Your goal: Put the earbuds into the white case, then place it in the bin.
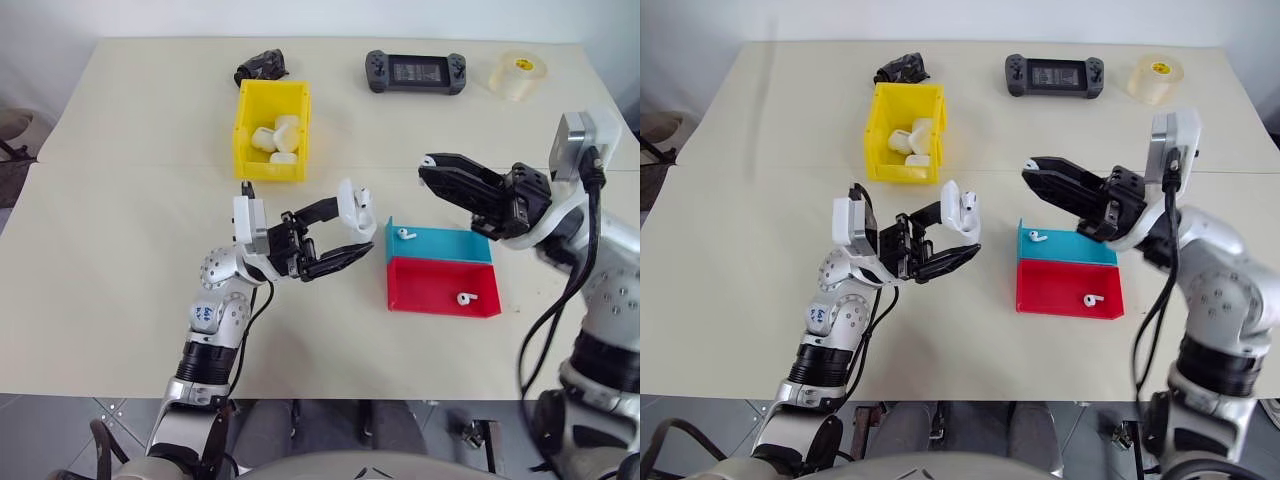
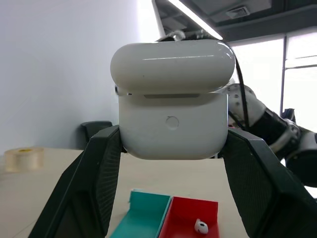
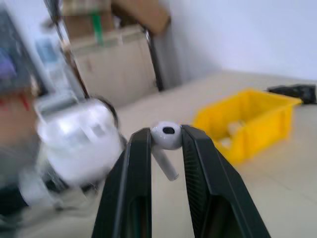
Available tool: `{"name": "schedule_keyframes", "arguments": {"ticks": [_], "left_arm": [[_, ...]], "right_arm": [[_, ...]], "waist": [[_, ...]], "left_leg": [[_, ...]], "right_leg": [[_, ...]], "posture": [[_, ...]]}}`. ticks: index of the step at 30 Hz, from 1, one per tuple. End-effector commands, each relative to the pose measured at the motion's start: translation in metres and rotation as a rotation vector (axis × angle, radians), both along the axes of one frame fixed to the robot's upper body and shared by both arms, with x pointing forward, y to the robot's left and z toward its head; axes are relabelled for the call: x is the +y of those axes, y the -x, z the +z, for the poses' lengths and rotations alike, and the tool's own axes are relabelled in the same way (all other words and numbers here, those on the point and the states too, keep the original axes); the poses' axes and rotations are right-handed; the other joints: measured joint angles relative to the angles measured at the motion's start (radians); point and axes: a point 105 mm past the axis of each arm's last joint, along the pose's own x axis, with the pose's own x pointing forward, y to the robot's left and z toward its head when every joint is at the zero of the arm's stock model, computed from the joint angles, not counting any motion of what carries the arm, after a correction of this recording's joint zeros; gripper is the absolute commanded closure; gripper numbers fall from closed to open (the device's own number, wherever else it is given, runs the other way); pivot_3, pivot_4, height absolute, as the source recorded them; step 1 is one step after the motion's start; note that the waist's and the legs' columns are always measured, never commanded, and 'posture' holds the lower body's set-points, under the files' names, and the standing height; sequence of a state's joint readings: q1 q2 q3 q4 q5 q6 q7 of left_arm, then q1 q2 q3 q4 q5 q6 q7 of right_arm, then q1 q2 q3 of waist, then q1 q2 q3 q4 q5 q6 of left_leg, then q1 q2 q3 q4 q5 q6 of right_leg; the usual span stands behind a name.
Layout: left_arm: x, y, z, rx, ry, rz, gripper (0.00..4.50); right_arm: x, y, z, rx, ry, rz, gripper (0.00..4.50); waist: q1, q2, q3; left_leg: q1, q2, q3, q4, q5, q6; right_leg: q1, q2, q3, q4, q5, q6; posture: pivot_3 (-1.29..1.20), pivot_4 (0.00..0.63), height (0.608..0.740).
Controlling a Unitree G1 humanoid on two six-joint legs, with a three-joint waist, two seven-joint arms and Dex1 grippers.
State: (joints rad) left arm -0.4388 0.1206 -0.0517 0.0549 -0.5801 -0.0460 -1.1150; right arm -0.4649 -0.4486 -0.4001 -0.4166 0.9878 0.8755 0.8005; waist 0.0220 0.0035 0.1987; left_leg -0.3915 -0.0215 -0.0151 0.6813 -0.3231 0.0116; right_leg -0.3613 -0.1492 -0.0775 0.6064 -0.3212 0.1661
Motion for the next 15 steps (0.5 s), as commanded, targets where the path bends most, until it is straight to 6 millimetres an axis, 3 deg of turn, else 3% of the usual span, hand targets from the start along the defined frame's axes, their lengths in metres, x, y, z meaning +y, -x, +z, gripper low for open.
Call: {"name": "schedule_keyframes", "arguments": {"ticks": [1,15], "left_arm": [[-0.004,0.003,0.006,-0.033,0.006,-0.027,1.76],[-0.010,-0.002,0.011,-0.044,-0.006,-0.053,1.76]], "right_arm": [[0.014,0.021,0.017,-0.014,-0.158,-0.010,4.01],[0.042,0.040,-0.006,0.105,-0.251,0.048,4.01]], "waist": [[0.001,0.000,0.000],[0.001,0.000,0.000]], "left_leg": [[0.000,0.000,0.000,0.000,0.000,0.000],[0.000,-0.001,0.001,-0.001,0.000,0.000]], "right_leg": [[0.000,0.000,0.000,0.000,0.000,0.000],[-0.001,0.000,0.001,0.002,0.000,0.000]], "posture": [[0.00,0.150,0.740],[0.00,0.150,0.740]]}}
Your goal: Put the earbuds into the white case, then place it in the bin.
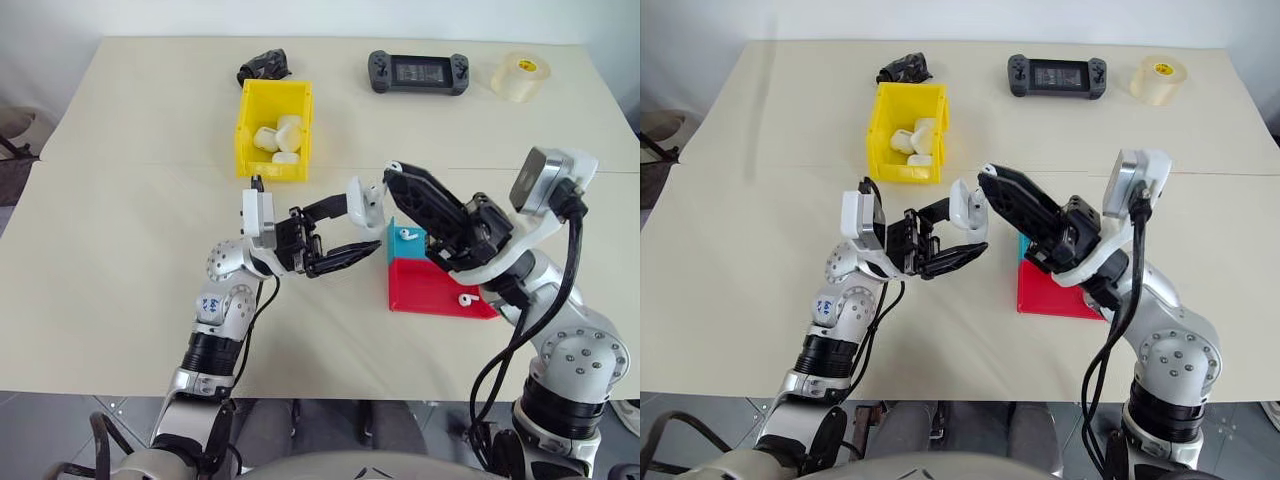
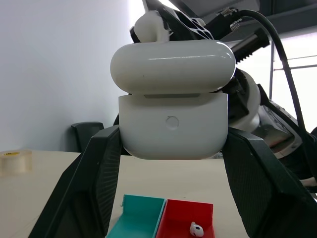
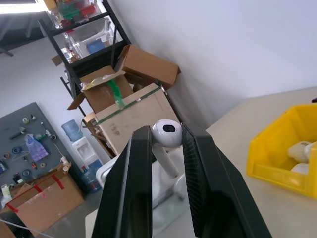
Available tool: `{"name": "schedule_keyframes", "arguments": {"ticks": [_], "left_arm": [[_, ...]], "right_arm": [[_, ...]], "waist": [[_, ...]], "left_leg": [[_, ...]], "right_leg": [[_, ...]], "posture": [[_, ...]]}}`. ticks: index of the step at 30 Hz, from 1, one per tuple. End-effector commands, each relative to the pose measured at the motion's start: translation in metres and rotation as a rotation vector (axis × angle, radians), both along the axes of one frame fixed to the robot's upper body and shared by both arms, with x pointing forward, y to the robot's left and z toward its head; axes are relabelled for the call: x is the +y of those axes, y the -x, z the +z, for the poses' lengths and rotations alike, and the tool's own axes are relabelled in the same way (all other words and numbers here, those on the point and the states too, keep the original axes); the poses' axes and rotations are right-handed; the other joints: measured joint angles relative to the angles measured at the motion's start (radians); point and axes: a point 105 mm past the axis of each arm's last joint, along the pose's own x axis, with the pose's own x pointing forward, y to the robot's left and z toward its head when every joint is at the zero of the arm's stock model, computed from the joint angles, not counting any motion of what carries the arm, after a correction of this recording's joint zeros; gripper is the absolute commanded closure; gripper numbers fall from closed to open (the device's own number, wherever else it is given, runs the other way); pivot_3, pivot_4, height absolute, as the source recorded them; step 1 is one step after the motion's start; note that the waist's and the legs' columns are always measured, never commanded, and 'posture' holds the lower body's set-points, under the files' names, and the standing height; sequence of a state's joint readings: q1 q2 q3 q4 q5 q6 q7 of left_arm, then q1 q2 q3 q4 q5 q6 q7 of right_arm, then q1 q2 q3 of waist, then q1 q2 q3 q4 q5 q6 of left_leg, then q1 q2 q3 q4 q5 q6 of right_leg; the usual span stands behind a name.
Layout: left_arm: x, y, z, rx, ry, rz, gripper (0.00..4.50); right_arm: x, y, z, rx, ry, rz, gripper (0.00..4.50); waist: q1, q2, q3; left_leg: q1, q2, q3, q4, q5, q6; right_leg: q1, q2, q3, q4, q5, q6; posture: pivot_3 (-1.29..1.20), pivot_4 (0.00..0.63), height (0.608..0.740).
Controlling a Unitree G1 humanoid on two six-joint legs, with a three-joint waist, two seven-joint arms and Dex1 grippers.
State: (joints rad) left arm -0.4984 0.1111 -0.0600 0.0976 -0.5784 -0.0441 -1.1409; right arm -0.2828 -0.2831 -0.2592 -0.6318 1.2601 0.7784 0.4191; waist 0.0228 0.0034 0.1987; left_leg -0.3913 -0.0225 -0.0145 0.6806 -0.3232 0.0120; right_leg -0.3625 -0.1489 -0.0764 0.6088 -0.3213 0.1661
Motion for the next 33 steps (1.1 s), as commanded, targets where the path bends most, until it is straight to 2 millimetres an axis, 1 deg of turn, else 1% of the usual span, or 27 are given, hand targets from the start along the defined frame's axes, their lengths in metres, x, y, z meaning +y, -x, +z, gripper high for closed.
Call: {"name": "schedule_keyframes", "arguments": {"ticks": [1,4,13,18,20,22,26,28,30,32,33], "left_arm": [[-0.002,0.002,0.005,-0.020,0.004,-0.010,1.76],[-0.003,0.002,0.005,-0.019,0.006,-0.011,1.76],[-0.004,0.002,0.007,-0.024,0.015,-0.010,1.76],[-0.003,0.002,0.010,-0.028,0.023,-0.007,1.76],[-0.003,0.002,0.010,-0.030,0.022,-0.006,1.76],[-0.002,0.002,0.009,-0.030,0.013,-0.002,1.76],[0.001,0.002,0.008,-0.027,0.001,0.003,1.76],[0.003,0.000,0.005,-0.026,-0.033,0.026,1.76],[0.007,-0.006,0.001,-0.016,-0.080,0.076,1.76],[0.015,-0.020,-0.009,-0.020,-0.198,0.179,1.76],[0.020,-0.027,-0.017,-0.039,-0.288,0.231,1.76]], "right_arm": [[0.004,0.014,0.002,-0.030,-0.016,0.021,4.01],[0.007,0.017,-0.005,-0.011,-0.006,0.022,4.01],[0.009,0.016,-0.022,0.029,0.020,0.007,4.01],[0.006,0.008,-0.034,0.075,0.048,-0.031,4.01],[0.006,0.008,-0.034,0.071,0.060,-0.025,3.27],[0.006,0.007,-0.033,0.039,0.091,-0.032,2.66],[-0.001,0.007,-0.029,-0.002,0.118,-0.058,1.27],[-0.008,0.006,-0.028,-0.029,0.158,-0.087,0.64],[-0.016,0.007,-0.029,-0.039,0.187,-0.109,0.64],[-0.030,0.007,-0.033,-0.042,0.246,-0.137,0.64],[-0.037,0.007,-0.035,-0.041,0.276,-0.155,0.84]], "waist": [[0.000,0.000,0.000],[-0.001,0.000,0.000],[0.000,0.000,0.000],[0.000,0.000,0.000],[0.000,0.000,0.000],[0.000,0.000,0.000],[0.001,0.000,0.000],[0.001,0.000,0.000],[0.001,0.000,0.000],[0.002,0.000,0.000],[0.002,0.000,0.000]], "left_leg": [[0.000,0.000,0.000,0.000,0.000,0.000],[0.000,0.000,0.000,0.000,0.000,0.000],[0.000,0.000,0.000,0.000,0.000,0.000],[0.000,0.000,0.000,0.000,0.000,0.000],[0.000,0.000,0.000,0.000,0.000,0.000],[0.000,0.000,0.000,0.000,0.000,0.000],[0.000,0.000,0.000,0.000,0.000,0.000],[0.000,0.000,0.000,0.000,0.000,0.000],[0.000,0.000,0.000,0.000,0.000,0.000],[0.000,0.000,0.000,0.000,0.000,0.000],[0.000,0.000,0.000,0.000,0.000,0.000]], "right_leg": [[0.000,0.000,0.000,0.000,0.000,0.000],[0.000,0.000,0.000,0.000,0.000,0.000],[0.000,0.000,0.000,0.000,0.000,0.000],[0.000,0.000,0.000,0.000,0.000,0.000],[0.000,0.000,0.000,0.000,0.000,0.000],[0.000,0.000,0.000,0.000,0.000,0.000],[0.000,0.000,0.000,-0.001,0.000,0.000],[0.000,0.000,0.000,-0.001,0.000,0.000],[0.000,0.000,0.000,-0.001,0.000,0.000],[0.000,0.000,0.000,-0.001,0.000,0.000],[0.001,0.000,0.000,-0.001,0.000,0.000]], "posture": [[0.00,0.150,0.740],[0.00,0.150,0.740],[0.00,0.150,0.740],[0.00,0.150,0.740],[0.00,0.150,0.740],[0.00,0.150,0.740],[0.00,0.150,0.740],[0.00,0.150,0.740],[0.00,0.150,0.740],[0.00,0.150,0.740],[0.00,0.150,0.740]]}}
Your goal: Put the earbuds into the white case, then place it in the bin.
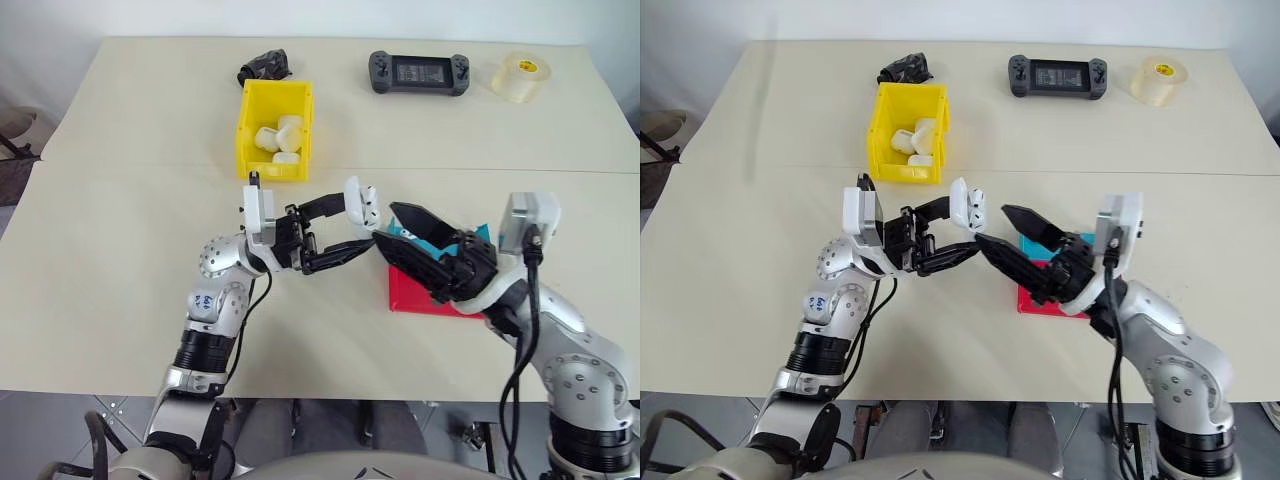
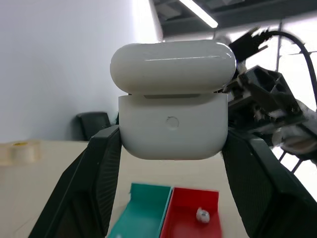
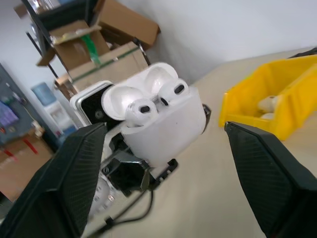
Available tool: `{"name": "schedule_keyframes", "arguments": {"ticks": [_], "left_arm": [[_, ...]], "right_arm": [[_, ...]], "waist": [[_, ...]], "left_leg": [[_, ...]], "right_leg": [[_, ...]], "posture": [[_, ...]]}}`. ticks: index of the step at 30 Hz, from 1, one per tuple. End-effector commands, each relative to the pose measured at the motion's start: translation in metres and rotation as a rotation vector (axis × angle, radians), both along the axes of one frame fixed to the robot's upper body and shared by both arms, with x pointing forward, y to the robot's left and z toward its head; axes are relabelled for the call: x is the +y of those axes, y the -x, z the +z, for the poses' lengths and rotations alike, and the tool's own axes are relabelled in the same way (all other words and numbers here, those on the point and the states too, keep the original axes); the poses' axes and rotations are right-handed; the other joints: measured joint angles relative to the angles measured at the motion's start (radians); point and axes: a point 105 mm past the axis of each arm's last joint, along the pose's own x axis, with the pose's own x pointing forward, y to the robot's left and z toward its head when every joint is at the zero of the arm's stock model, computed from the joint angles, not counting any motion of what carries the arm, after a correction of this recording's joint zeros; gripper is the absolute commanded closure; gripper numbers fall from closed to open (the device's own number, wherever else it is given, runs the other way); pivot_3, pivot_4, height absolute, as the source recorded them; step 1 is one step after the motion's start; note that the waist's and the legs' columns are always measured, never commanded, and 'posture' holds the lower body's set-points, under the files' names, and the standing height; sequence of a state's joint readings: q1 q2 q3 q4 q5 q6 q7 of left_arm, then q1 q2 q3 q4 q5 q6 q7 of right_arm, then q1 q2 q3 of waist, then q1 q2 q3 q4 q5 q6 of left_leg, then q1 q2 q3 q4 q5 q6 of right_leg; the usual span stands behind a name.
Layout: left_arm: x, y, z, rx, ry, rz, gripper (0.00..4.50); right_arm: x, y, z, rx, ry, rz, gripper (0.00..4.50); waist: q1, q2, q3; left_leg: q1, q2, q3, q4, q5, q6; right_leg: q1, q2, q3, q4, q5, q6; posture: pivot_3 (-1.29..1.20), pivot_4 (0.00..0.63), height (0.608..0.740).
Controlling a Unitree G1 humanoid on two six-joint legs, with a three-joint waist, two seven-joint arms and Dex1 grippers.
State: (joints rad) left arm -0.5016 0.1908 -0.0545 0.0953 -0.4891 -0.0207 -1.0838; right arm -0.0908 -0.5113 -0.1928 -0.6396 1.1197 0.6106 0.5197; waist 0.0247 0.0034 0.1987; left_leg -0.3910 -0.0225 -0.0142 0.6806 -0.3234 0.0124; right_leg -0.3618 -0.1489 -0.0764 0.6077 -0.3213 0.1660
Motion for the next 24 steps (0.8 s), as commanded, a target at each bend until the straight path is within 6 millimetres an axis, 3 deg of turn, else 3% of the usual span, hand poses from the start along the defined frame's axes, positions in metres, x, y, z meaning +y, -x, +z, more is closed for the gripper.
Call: {"name": "schedule_keyframes", "arguments": {"ticks": [1,6,11,20,24], "left_arm": [[0.013,-0.020,-0.012,-0.073,-0.233,0.154,1.76],[0.023,-0.031,-0.025,-0.094,-0.436,0.194,1.76],[0.014,-0.025,-0.035,-0.153,-0.616,0.127,1.76],[-0.005,-0.008,-0.043,-0.170,-0.655,0.042,1.76],[-0.008,-0.008,-0.033,-0.199,-0.613,0.069,1.76]], "right_arm": [[-0.022,0.005,0.003,-0.056,0.074,-0.048,1.08],[-0.023,0.006,-0.007,-0.101,0.254,-0.032,2.69],[0.009,0.001,-0.011,-0.157,0.385,0.075,4.40],[0.045,-0.025,-0.022,-0.164,0.456,0.109,4.46],[0.049,-0.031,-0.026,-0.152,0.492,0.094,4.46]], "waist": [[0.000,0.000,0.000],[0.000,0.000,0.000],[-0.004,0.000,0.000],[0.000,0.000,0.000],[-0.001,0.000,0.000]], "left_leg": [[0.000,0.000,0.000,0.000,0.000,0.000],[0.000,0.000,0.001,0.000,0.000,0.000],[0.000,0.000,0.001,0.000,0.000,0.000],[-0.001,0.000,0.000,0.000,0.000,0.000],[-0.001,0.000,0.000,0.000,0.000,0.000]], "right_leg": [[0.000,0.000,0.000,0.000,0.000,0.000],[0.000,0.000,0.000,0.000,0.000,0.000],[-0.001,0.000,0.001,0.000,0.000,0.000],[-0.001,0.000,0.000,0.000,0.000,0.000],[-0.002,0.000,0.000,0.001,0.000,0.000]], "posture": [[0.00,0.150,0.740],[0.00,0.150,0.740],[0.00,0.150,0.740],[0.00,0.150,0.740],[0.00,0.150,0.740]]}}
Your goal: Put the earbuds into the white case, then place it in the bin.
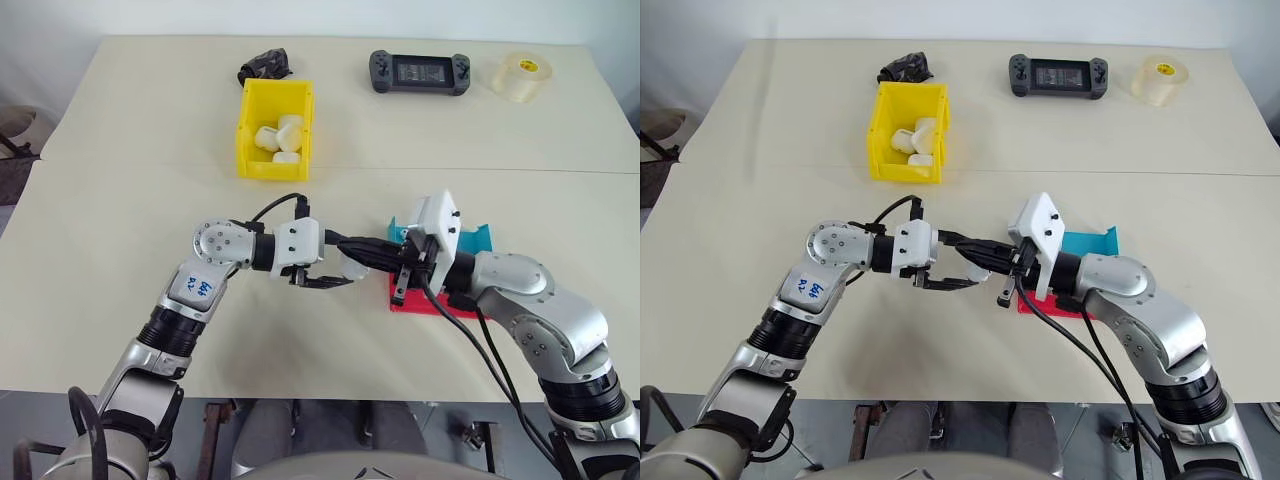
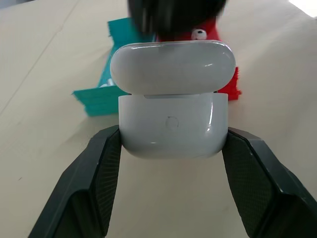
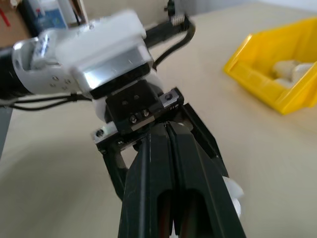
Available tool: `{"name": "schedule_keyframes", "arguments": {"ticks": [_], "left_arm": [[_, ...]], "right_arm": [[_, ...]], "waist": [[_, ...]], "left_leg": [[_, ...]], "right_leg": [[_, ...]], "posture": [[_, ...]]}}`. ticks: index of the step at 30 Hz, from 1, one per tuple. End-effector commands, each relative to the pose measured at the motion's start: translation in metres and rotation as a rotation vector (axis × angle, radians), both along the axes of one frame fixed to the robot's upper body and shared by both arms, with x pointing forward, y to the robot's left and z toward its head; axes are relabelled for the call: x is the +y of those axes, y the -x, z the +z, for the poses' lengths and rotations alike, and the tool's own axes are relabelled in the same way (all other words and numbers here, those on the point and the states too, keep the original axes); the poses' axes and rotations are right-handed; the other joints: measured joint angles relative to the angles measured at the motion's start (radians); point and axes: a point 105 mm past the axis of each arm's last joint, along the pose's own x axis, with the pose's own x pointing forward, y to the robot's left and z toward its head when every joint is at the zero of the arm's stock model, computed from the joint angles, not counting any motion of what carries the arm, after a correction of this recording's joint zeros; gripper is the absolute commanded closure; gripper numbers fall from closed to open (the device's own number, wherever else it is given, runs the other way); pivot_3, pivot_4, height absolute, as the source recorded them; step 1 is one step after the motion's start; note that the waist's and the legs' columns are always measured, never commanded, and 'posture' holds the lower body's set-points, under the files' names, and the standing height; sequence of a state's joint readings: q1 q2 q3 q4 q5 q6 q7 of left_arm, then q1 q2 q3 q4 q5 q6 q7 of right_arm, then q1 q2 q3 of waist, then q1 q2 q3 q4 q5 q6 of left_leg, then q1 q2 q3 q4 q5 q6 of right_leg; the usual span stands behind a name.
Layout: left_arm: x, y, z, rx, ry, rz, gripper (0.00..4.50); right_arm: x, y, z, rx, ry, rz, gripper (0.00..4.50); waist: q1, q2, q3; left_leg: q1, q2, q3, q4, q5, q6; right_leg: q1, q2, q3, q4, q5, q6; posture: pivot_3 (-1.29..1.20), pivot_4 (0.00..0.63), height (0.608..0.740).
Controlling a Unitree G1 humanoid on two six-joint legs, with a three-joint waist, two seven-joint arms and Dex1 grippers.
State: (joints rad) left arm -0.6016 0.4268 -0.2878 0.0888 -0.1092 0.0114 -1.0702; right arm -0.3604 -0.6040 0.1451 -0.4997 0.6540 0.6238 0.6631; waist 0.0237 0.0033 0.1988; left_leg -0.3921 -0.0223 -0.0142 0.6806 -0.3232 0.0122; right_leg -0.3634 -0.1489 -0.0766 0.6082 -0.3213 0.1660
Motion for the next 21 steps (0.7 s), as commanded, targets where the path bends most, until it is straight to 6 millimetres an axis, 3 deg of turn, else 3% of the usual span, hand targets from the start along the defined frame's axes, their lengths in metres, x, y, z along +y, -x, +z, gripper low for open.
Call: {"name": "schedule_keyframes", "arguments": {"ticks": [1,9,14,17,21], "left_arm": [[-0.005,0.003,0.017,-0.054,0.062,-0.005,1.76],[0.012,-0.003,0.033,-0.003,0.200,0.099,1.76],[0.026,-0.020,0.045,0.057,0.360,0.270,1.76],[0.046,-0.046,0.062,0.058,0.524,0.476,1.76],[0.083,-0.090,0.101,-0.060,0.690,0.741,1.76]], "right_arm": [[0.002,-0.003,0.005,-0.020,0.010,-0.016,4.46],[-0.043,0.005,-0.005,0.014,-0.009,-0.082,4.46],[-0.063,0.019,0.004,-0.004,-0.115,-0.094,4.46],[-0.079,0.025,0.009,-0.002,-0.189,-0.189,3.90],[-0.097,0.029,0.014,-0.043,-0.212,-0.306,2.50]], "waist": [[0.000,0.000,0.000],[0.002,0.000,0.000],[0.001,0.000,0.000],[0.003,-0.001,0.000],[0.003,-0.001,0.000]], "left_leg": [[0.000,0.000,0.000,0.000,0.000,0.000],[0.000,0.000,0.000,0.000,0.000,0.000],[0.001,0.000,0.000,0.000,0.000,0.000],[0.001,0.001,-0.001,0.000,0.000,0.000],[0.001,0.000,0.000,0.001,0.000,0.000]], "right_leg": [[0.000,0.000,0.000,0.000,0.000,0.000],[0.000,0.000,0.000,0.000,0.000,0.000],[0.001,0.000,0.000,0.000,0.000,0.000],[0.002,0.000,0.000,0.001,0.000,0.000],[0.002,0.000,0.000,0.001,0.000,0.000]], "posture": [[0.00,0.150,0.740],[0.00,0.150,0.740],[0.00,0.150,0.740],[0.00,0.150,0.740],[0.00,0.150,0.740]]}}
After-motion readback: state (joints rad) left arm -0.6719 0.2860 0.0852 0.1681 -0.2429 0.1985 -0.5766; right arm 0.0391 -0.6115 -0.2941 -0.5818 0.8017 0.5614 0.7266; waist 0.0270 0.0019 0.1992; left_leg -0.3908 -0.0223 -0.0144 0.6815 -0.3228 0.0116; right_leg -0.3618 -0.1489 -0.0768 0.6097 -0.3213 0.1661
